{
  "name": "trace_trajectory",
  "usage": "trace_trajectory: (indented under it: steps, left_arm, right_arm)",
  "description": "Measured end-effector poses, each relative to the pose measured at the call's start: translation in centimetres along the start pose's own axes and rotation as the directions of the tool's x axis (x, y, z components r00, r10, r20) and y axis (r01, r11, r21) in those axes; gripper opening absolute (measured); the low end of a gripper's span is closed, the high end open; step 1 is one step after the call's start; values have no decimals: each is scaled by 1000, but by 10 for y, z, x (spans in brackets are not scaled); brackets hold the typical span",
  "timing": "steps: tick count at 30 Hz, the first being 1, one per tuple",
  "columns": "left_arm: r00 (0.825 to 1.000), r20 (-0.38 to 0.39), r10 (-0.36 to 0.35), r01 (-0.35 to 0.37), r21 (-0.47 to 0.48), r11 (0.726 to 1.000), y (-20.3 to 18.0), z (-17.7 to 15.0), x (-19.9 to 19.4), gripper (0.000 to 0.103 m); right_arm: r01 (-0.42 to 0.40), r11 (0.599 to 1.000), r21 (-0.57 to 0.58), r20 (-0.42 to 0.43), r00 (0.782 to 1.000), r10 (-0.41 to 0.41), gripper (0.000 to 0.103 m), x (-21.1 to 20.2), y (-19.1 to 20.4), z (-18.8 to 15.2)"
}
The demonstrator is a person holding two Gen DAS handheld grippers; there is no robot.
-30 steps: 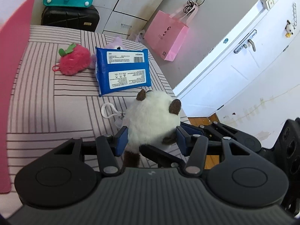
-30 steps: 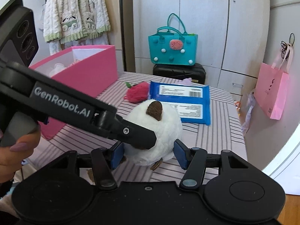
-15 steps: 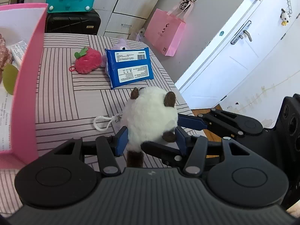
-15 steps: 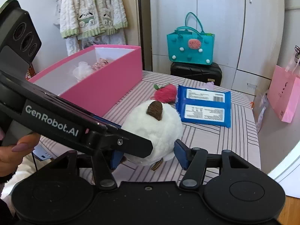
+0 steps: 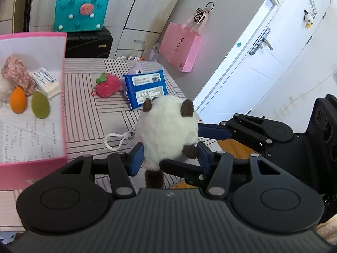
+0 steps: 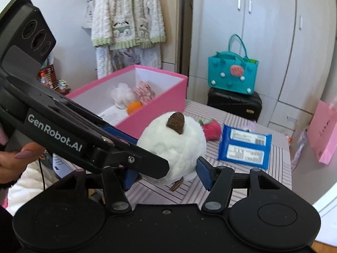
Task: Organize soft objects
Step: 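Lift the plush cat with both grippers and carry it over the pink box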
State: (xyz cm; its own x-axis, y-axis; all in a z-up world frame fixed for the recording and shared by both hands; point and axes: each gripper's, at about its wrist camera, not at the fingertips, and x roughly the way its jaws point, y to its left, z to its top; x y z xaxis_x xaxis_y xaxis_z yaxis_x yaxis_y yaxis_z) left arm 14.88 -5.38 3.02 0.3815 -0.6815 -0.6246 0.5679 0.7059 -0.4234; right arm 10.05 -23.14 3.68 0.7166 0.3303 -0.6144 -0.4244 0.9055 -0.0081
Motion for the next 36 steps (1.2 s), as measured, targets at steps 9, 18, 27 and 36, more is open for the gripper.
trace_trajectory:
  steps: [9, 18, 27, 36]
  left_arm:
    - [998, 66, -4, 2, 35, 999, 3, 10, -57, 52]
    - [988, 150, 38, -46, 45, 998, 21, 27, -99, 52]
    - [964, 242, 107, -113, 11, 994, 57, 45, -130, 52]
    - [935, 251, 249, -231, -100, 968, 112, 56, -126, 52]
  right_arm:
    - [-62, 996, -63, 65, 996, 66, 69, -16, 24, 34]
    - [-124, 985, -122, 118, 983, 139, 69, -4, 42, 75]
    - [-189, 960, -208, 164, 961, 224, 67, 26, 56, 119]
    - [-306, 924, -230, 101, 936, 336, 56, 89, 63, 146]
